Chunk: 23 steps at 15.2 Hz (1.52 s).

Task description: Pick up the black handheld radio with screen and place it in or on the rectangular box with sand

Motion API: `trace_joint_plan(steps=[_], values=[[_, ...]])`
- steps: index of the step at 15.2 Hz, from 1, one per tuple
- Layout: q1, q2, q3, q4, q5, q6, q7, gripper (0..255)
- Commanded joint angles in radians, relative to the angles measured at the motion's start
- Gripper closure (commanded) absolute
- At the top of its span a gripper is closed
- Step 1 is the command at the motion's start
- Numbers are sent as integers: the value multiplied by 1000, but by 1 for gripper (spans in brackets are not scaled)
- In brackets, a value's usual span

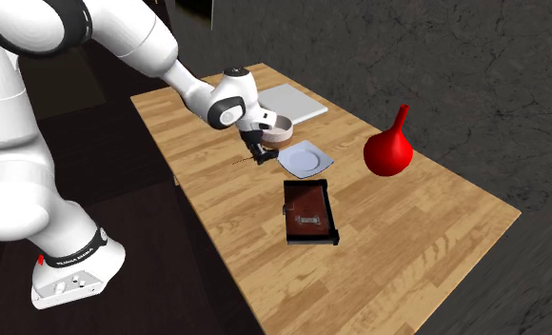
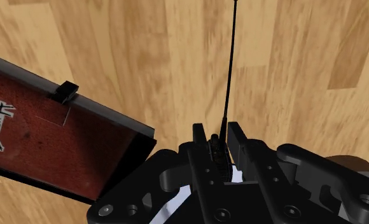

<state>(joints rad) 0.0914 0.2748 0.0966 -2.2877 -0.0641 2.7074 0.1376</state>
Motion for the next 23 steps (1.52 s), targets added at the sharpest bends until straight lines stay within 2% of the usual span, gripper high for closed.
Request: trace_joint_plan(steps=[1, 2, 10, 19, 23], values=[[-2, -26, 4, -2, 6, -25, -4, 255], [-3, -29, 4, -2, 7, -27, -5, 255], [-148, 54, -23, 127, 65, -74, -229, 255], [-299, 202, -45, 370, 108, -176, -436, 255], [-299, 240, -45, 369, 108, -137, -438, 255]])
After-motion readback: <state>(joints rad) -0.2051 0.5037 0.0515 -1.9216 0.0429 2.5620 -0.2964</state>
